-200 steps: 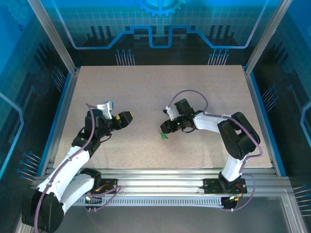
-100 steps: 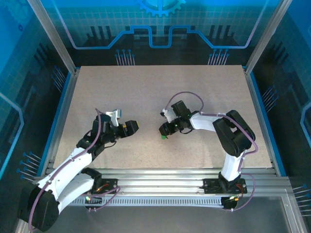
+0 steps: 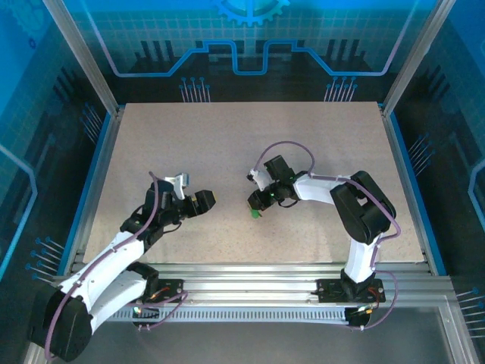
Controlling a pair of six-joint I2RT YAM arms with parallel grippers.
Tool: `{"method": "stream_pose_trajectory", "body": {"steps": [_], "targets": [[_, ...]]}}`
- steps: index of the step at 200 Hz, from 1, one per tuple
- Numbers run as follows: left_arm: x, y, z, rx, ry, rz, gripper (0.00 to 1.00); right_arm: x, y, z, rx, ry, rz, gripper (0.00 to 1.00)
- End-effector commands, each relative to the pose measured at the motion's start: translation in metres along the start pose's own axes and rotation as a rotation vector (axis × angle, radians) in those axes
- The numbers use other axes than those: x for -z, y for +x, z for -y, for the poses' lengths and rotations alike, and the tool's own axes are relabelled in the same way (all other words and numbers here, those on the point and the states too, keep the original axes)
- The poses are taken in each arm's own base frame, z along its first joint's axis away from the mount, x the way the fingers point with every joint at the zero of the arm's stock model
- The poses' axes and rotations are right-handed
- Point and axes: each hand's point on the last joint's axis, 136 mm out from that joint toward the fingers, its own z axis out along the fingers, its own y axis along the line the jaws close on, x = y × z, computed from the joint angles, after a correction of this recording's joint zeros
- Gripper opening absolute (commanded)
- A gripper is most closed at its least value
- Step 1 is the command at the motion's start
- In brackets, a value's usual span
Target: Remove the keys from the keyring
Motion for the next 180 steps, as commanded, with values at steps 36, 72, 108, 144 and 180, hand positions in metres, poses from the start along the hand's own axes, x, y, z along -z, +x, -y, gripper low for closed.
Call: {"method": "stream_pose_trajectory", "body": {"steps": [36,72,108,144,180], "targets": [[0.001,0.004,-0.007,0.026,-0.024,0.010,0.81,-0.003,0.006,-0.008,0.011,0.009,-0.052,0.04],[0.008,-0.007,0.007,0.005,0.003,0.031,0.80,0.035,-0.019,-0.014,-0.041,0.094,-0.023,0.00],[0.017,-0.028,0.039,-0.077,0.051,0.064,0.71,0.103,-0.052,-0.024,-0.139,0.242,-0.018,0.00],[0.023,-0.045,0.080,-0.209,0.103,0.081,0.65,0.170,-0.078,-0.045,-0.211,0.314,0.038,0.00],[0.030,-0.055,0.122,-0.392,0.142,0.106,0.62,0.225,-0.105,-0.076,-0.298,0.227,0.154,0.00]]}}
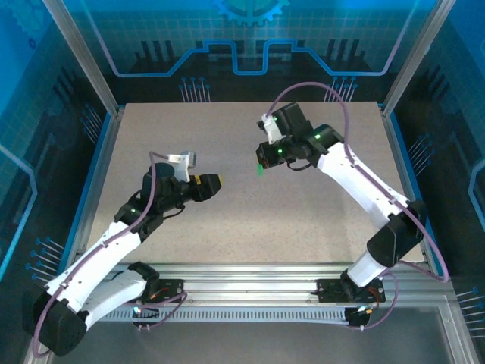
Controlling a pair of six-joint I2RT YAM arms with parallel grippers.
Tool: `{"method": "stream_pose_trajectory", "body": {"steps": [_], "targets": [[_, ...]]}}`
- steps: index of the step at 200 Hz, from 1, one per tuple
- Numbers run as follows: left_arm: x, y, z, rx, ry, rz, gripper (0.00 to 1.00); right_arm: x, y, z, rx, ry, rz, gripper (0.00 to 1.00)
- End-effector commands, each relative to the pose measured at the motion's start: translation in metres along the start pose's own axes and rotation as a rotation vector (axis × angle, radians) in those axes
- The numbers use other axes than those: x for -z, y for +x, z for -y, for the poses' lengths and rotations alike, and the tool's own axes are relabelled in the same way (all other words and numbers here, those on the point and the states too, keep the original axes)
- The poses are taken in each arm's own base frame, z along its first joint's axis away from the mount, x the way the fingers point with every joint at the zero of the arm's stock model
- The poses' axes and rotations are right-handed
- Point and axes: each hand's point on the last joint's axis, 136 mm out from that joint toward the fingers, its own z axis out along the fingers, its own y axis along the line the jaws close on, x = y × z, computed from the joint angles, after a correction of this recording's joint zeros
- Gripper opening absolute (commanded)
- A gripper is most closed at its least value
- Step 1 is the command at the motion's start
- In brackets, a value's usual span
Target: Remove the keys from the keyring
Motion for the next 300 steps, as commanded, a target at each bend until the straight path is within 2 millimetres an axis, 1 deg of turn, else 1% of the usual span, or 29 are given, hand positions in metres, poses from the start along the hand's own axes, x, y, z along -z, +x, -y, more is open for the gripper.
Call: {"method": "stream_pose_trajectory", "body": {"steps": [1,12,27,48,73,82,97,116,135,152,184,200,214,232,258,277,300], "targets": [[0.002,-0.012,0.022,-0.157,0.010,0.013,0.62,0.034,0.010,-0.003,-0.136,-0.008,-0.056,0.00],[0.002,-0.017,0.033,-0.207,0.017,0.027,0.62,0.046,0.003,-0.010,-0.166,-0.049,-0.032,0.00],[0.002,-0.023,0.048,-0.273,0.020,0.068,0.61,0.060,-0.005,-0.015,-0.191,-0.069,0.014,0.00],[0.001,-0.029,0.069,-0.394,0.009,0.150,0.60,0.076,-0.013,-0.021,-0.218,-0.094,0.065,0.00],[-0.002,-0.036,0.089,-0.539,-0.023,0.274,0.61,0.087,-0.018,-0.028,-0.268,-0.130,0.096,0.00],[-0.005,-0.038,0.098,-0.580,-0.023,0.310,0.62,0.089,-0.019,-0.029,-0.290,-0.138,0.102,0.00],[-0.011,-0.037,0.112,-0.658,-0.025,0.366,0.64,0.093,-0.021,-0.034,-0.322,-0.164,0.106,0.00],[-0.021,-0.035,0.127,-0.757,-0.052,0.444,0.64,0.097,-0.023,-0.033,-0.384,-0.164,0.125,0.00],[-0.035,-0.032,0.134,-0.831,-0.091,0.463,0.66,0.103,-0.027,-0.033,-0.449,-0.175,0.152,0.00],[-0.043,-0.034,0.137,-0.835,-0.110,0.485,0.66,0.108,-0.028,-0.034,-0.489,-0.176,0.164,0.00],[-0.046,-0.048,0.140,-0.822,-0.165,0.581,0.66,0.110,-0.029,-0.033,-0.522,-0.174,0.174,0.00],[-0.047,-0.052,0.144,-0.826,-0.169,0.596,0.66,0.108,-0.028,-0.037,-0.530,-0.193,0.167,0.00],[-0.047,-0.056,0.149,-0.819,-0.162,0.603,0.65,0.107,-0.026,-0.036,-0.539,-0.193,0.167,0.00],[-0.048,-0.060,0.152,-0.817,-0.167,0.610,0.63,0.108,-0.028,-0.037,-0.543,-0.205,0.179,0.00],[-0.050,-0.067,0.156,-0.803,-0.198,0.632,0.56,0.108,-0.028,-0.036,-0.553,-0.204,0.184,0.00],[-0.052,-0.064,0.164,-0.815,-0.180,0.631,0.54,0.107,-0.029,-0.035,-0.560,-0.200,0.189,0.00],[-0.056,-0.060,0.169,-0.831,-0.201,0.637,0.50,0.110,-0.032,-0.036,-0.560,-0.207,0.203,0.00]]}}
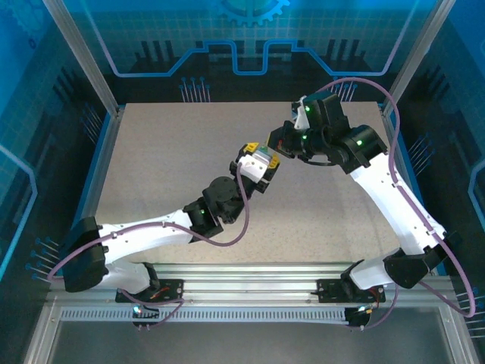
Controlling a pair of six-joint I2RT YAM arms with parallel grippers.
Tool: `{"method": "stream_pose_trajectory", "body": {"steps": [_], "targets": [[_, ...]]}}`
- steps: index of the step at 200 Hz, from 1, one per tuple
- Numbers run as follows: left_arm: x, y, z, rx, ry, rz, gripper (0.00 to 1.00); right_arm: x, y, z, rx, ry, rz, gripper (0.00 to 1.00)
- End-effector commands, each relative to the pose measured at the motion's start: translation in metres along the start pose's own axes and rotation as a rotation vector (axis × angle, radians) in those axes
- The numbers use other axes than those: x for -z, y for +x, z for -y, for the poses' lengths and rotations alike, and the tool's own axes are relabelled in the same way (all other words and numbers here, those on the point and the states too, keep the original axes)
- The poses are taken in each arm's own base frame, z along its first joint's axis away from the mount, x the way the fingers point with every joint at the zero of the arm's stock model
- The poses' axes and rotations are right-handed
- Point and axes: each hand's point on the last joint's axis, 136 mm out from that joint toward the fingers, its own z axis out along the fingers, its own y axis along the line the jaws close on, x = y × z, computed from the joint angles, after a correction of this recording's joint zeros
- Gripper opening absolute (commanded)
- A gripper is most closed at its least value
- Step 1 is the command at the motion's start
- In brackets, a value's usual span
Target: Remove the keys from the keyring
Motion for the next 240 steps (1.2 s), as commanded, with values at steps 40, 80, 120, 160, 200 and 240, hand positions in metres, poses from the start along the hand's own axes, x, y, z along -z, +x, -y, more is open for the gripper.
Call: {"method": "stream_pose_trajectory", "body": {"steps": [40,80,120,160,200,240], "targets": [[0.003,-0.021,-0.003,0.012,-0.121,0.073,0.40,0.013,-0.007,-0.007,-0.022,-0.036,0.050,0.00],[-0.002,-0.016,0.000,0.003,-0.132,0.063,0.46,0.011,-0.004,-0.012,-0.036,-0.069,0.032,0.00],[-0.010,-0.015,-0.006,0.005,-0.177,0.066,0.41,0.009,0.000,-0.017,-0.046,-0.112,0.008,0.00],[-0.012,-0.016,-0.019,0.025,-0.190,0.063,0.33,0.012,0.002,-0.017,-0.050,-0.116,0.004,0.00],[-0.005,-0.022,-0.020,0.015,-0.129,0.069,0.36,0.012,0.004,-0.012,-0.076,-0.107,0.000,0.00],[0.006,-0.015,-0.009,-0.013,-0.010,0.035,0.40,0.010,0.003,-0.013,-0.094,-0.115,-0.003,0.00]]}}
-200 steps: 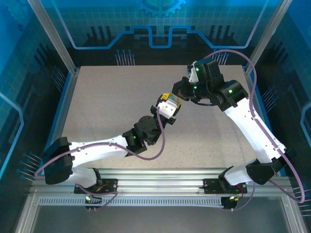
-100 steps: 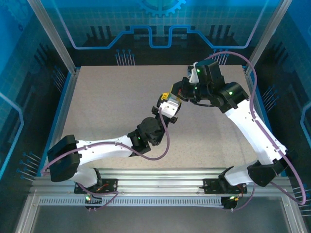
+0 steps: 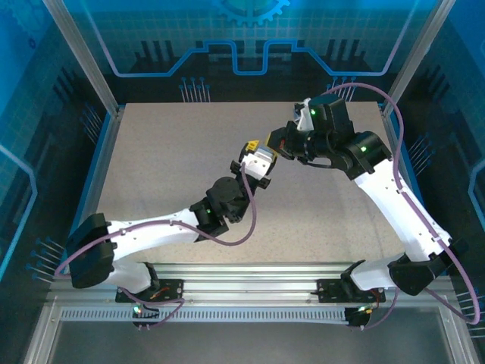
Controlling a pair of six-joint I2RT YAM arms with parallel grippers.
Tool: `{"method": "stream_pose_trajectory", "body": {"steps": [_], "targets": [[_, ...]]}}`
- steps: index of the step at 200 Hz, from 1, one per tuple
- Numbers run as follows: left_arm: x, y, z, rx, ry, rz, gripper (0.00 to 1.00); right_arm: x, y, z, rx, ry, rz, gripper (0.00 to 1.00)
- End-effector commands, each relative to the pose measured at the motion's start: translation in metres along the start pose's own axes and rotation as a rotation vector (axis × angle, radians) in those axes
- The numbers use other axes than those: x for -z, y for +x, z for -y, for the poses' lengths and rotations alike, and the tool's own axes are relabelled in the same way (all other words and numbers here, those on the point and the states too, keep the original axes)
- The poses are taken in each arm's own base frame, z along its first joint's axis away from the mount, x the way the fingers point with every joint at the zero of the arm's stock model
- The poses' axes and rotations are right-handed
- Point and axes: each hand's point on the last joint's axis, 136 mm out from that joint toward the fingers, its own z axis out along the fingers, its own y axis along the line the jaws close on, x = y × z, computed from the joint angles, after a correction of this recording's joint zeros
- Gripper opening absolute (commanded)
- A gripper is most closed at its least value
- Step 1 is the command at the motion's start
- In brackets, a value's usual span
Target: Remove the keys from the keyring
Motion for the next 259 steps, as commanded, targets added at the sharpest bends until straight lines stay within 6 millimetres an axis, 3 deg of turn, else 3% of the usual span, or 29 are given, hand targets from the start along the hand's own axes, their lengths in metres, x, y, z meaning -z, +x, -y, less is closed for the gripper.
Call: {"method": "stream_pose_trajectory", "body": {"steps": [1,66,154,206,231,259], "targets": [[0.010,-0.012,0.001,0.028,0.076,0.023,0.40,0.003,-0.002,-0.003,-0.025,-0.022,0.004,0.00],[0.009,-0.012,0.003,-0.044,0.086,0.027,0.40,-0.002,0.002,-0.004,-0.032,-0.035,-0.028,0.00],[0.007,-0.013,0.000,-0.057,0.076,0.016,0.01,-0.004,0.002,-0.004,-0.036,-0.040,-0.035,0.00],[0.009,-0.011,-0.008,-0.028,0.079,-0.003,0.00,-0.004,0.000,-0.003,-0.040,-0.058,-0.030,0.00],[0.016,-0.009,-0.008,0.021,0.154,-0.032,0.00,0.000,-0.008,0.000,-0.016,-0.068,-0.003,0.23],[0.028,-0.011,-0.008,0.152,0.322,-0.083,0.00,0.012,-0.025,0.013,0.050,-0.077,0.081,0.31]]}}
